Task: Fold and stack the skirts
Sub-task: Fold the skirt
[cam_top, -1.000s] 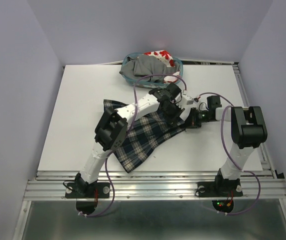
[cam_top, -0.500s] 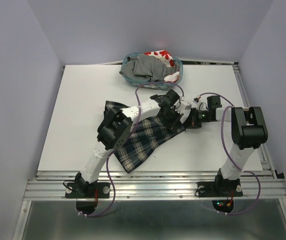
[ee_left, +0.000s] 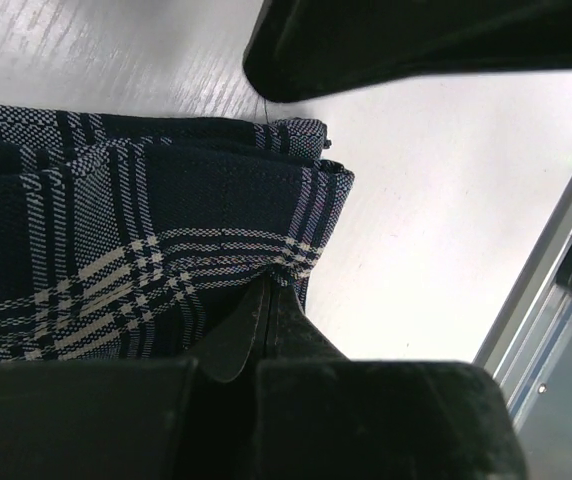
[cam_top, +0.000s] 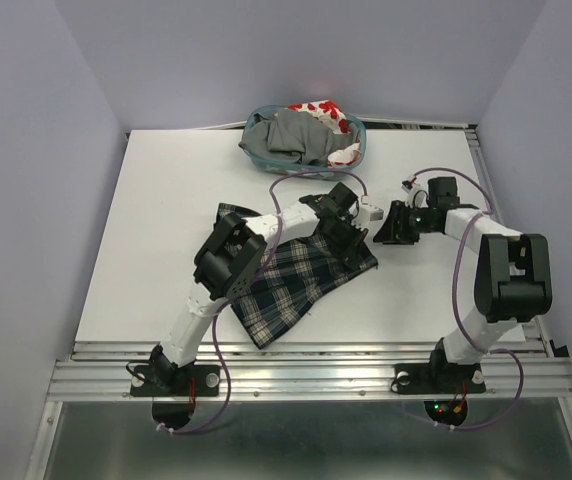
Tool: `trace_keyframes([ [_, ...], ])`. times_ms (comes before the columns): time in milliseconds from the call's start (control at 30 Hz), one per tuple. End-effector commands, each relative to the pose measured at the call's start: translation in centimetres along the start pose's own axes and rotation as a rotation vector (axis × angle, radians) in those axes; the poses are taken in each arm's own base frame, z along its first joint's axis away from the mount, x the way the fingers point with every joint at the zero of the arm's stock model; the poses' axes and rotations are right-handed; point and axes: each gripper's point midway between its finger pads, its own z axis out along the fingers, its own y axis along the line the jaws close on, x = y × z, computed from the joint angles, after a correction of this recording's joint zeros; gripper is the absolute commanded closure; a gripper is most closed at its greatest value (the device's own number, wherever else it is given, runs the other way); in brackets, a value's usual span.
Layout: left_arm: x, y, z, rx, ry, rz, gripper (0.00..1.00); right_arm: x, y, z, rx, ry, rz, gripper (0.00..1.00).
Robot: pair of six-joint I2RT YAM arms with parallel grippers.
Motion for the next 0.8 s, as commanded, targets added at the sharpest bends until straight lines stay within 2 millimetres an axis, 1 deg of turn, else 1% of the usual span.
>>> trace_keyframes([
  [0, 2.7, 0.4, 0.8, -0.020, 0.070, -0.034, 0.94, -0.2, 1.9, -0.6, -0.070, 0.019, 0.046, 0.54],
  [133, 2.4, 0.4, 0.6, -0.019, 0.053, -0.033, 0.93, 1.3, 1.4, 0.5, -0.094, 0.062, 0.103, 0.53],
  [167, 2.4, 0.5, 0.6, -0.020, 0.052, -0.033, 0.93, 1.6, 1.5, 0.9, -0.100, 0.072, 0.105, 0.51],
  [267, 2.1, 0.7, 0.7, -0.027, 0.045, -0.029, 0.93, 3.1, 1.1, 1.9, -0.104, 0.104, 0.126, 0.50],
  [300, 2.1, 0.8, 0.6, -0.034, 0.043, -0.025, 0.93, 3.9, 1.0, 2.3, -0.101, 0.122, 0.123, 0.50],
  [333, 1.9, 0.9, 0.5, -0.037, 0.039, -0.022, 0.92, 4.2, 0.7, 2.5, -0.094, 0.127, 0.118, 0.50],
  [400, 1.7, 1.3, 0.1, -0.060, 0.036, -0.010, 0.87, 5.0, 0.1, 3.0, -0.069, 0.145, 0.112, 0.52],
  [433, 1.2, 1.2, -0.2, -0.068, 0.027, -0.001, 0.84, 5.2, -0.3, 3.2, -0.059, 0.151, 0.111, 0.56],
  [467, 1.3, 1.3, -0.6, -0.085, 0.038, 0.004, 0.82, 5.7, -0.9, 3.5, -0.045, 0.167, 0.114, 0.61],
  [500, 1.0, 1.5, -1.1, -0.104, 0.034, 0.034, 0.77, 5.9, -1.4, 3.7, -0.026, 0.170, 0.113, 0.66],
  [533, 0.4, 1.7, -2.2, -0.146, 0.020, 0.078, 0.76, 6.1, -1.7, 3.9, -0.016, 0.177, 0.115, 0.76],
  [567, 0.3, 1.9, -3.7, -0.196, 0.018, 0.117, 0.72, 6.2, -2.2, 4.1, 0.003, 0.182, 0.116, 0.81],
  [600, -0.2, 1.7, -4.6, -0.217, 0.005, 0.124, 0.70, 6.3, -2.4, 4.2, 0.007, 0.185, 0.114, 0.86],
  [633, 0.4, 1.9, -5.3, -0.237, 0.020, 0.155, 0.69, 6.3, -2.5, 4.3, 0.010, 0.185, 0.115, 0.95],
  [667, 0.6, 1.7, -6.0, -0.252, 0.026, 0.175, 0.69, 6.4, -2.6, 4.2, 0.018, 0.186, 0.113, 0.99],
  [700, 0.6, 1.0, -7.8, -0.267, 0.022, 0.198, 0.68, 6.4, -2.9, 4.3, 0.031, 0.184, 0.110, 0.99],
  [767, 2.6, 1.2, -9.5, -0.298, 0.078, 0.236, 0.67, 6.4, -3.0, 4.2, 0.041, 0.181, 0.107, 0.99],
])
